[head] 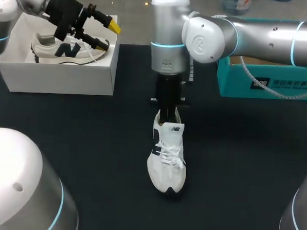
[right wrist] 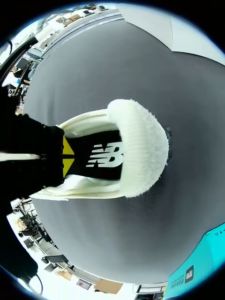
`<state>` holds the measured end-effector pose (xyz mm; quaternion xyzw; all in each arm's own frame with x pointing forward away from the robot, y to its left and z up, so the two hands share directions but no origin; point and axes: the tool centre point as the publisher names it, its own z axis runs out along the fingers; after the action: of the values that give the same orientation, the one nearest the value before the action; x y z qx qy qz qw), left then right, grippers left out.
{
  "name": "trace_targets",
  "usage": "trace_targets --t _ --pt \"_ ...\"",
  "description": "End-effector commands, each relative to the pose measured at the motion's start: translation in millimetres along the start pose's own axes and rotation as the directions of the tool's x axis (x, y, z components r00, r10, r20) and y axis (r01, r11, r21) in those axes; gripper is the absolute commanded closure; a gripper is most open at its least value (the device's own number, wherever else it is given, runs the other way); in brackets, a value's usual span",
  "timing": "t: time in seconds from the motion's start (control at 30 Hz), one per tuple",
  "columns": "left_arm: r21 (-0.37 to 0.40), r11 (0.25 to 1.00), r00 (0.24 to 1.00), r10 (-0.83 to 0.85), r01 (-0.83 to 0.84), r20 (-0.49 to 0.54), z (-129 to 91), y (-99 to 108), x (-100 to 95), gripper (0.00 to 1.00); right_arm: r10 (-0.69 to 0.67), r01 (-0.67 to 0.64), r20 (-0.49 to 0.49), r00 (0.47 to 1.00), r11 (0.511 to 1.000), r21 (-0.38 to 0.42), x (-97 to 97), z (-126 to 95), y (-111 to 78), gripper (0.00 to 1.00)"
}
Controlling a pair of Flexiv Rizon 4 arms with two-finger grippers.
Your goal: Take the shoe out of the shoebox, open the shoe tongue, remove and reinsert the insole, then place the shoe into the shoebox
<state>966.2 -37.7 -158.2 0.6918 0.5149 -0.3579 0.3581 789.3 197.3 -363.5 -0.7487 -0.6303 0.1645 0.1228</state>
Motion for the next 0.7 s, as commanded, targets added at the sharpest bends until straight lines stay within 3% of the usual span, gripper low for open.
trace_targets --t 0.03,0.67,0.7 --pt "0.003 1.0 1.0 0.001 -0.001 -0.003 -1 1 -0.1 0.0 0.006 -0.006 -0.016 1.0 1.0 -0.015 -10.7 -6 -5.1 1.0" --pt "0.003 1.0 1.0 0.001 -0.001 -0.003 -1 1 -0.1 0.0 0.011 -0.011 -0.01 1.0 1.0 0.008 -9.4 2 -24.4 1.0" --pt "0.003 1.0 1.0 0.001 -0.001 -0.003 -1 1 -0.1 0.0 0.013 -0.013 -0.011 1.0 1.0 0.011 -9.4 3 -25.0 0.96"
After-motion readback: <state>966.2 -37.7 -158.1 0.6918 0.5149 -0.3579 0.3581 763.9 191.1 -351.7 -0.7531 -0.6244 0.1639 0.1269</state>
